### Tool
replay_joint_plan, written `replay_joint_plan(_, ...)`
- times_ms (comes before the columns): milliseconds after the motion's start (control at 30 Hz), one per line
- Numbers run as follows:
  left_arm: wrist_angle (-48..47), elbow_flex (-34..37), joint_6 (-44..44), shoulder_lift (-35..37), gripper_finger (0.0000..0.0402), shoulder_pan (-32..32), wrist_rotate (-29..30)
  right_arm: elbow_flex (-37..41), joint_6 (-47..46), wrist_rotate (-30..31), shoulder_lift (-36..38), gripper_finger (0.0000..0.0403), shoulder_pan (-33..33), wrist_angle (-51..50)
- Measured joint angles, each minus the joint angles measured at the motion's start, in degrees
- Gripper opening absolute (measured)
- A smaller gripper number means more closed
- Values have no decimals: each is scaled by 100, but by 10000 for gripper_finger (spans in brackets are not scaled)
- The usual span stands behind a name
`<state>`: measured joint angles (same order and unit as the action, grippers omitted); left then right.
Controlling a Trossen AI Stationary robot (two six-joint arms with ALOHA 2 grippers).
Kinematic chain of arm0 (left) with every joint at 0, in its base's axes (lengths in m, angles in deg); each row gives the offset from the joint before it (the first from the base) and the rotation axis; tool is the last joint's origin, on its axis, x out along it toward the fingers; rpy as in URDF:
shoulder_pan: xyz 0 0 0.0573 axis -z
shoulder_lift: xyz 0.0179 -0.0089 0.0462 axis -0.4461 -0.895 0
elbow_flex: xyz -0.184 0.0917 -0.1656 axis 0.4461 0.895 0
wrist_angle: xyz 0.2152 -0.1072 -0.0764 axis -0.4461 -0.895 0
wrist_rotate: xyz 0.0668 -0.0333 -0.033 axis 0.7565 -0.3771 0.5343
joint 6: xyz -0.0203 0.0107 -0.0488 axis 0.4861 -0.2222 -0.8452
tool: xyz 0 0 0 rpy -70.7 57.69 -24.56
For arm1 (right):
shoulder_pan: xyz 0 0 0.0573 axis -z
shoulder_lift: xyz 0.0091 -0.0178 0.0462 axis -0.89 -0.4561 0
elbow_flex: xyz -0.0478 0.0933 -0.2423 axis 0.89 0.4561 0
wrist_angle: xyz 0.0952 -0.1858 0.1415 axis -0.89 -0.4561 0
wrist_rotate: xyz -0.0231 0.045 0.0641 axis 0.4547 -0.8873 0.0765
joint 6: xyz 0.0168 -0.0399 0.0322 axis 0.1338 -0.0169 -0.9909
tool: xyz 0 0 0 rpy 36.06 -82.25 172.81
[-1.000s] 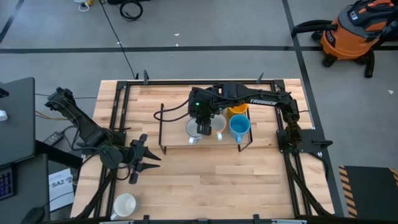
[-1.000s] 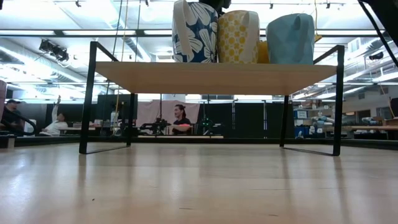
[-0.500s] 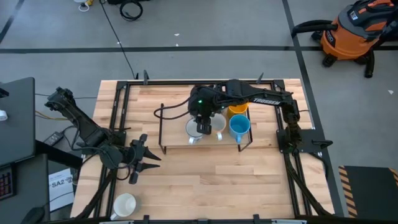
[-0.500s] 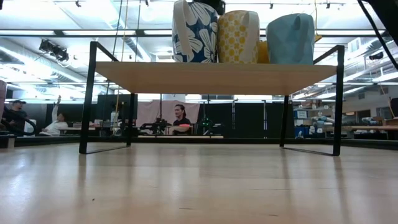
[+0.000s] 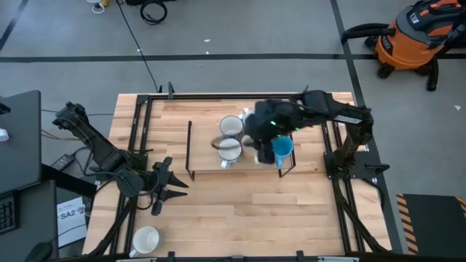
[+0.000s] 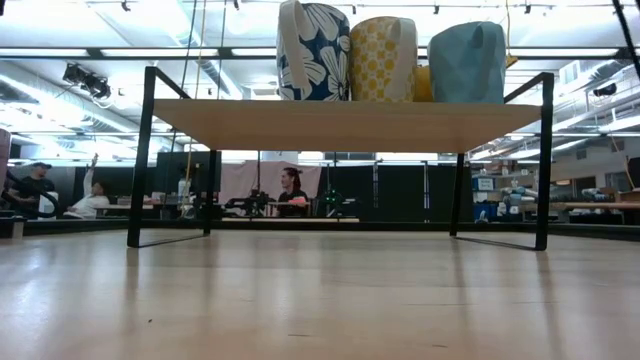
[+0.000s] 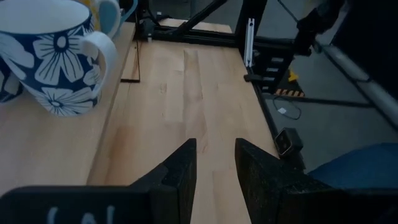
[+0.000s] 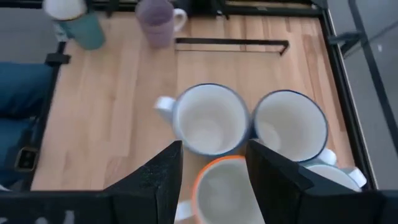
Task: Place coffee mugs
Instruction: Put the purple mug on the shelf
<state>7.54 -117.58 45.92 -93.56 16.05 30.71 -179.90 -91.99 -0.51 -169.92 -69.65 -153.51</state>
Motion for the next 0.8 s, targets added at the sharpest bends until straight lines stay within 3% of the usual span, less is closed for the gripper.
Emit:
replay_joint_plan(233, 223, -116, -308, 0, 117, 1, 11, 7, -345, 983, 176, 182, -1069, -837)
replay_joint_plan(400, -41, -615, -313, 0, 117, 2, 84, 123, -841, 1858, 226, 181, -1832, -1022)
replay_joint_plan(567, -1577, -1420, -1171, 0, 117, -11, 317, 615, -1275, 2437, 320, 182, -2473, -1050)
replay_joint_plan(800, -4159, -1952, -3979, 7, 117, -258, 88, 1951, -2591, 3088, 765, 181, -3093, -988)
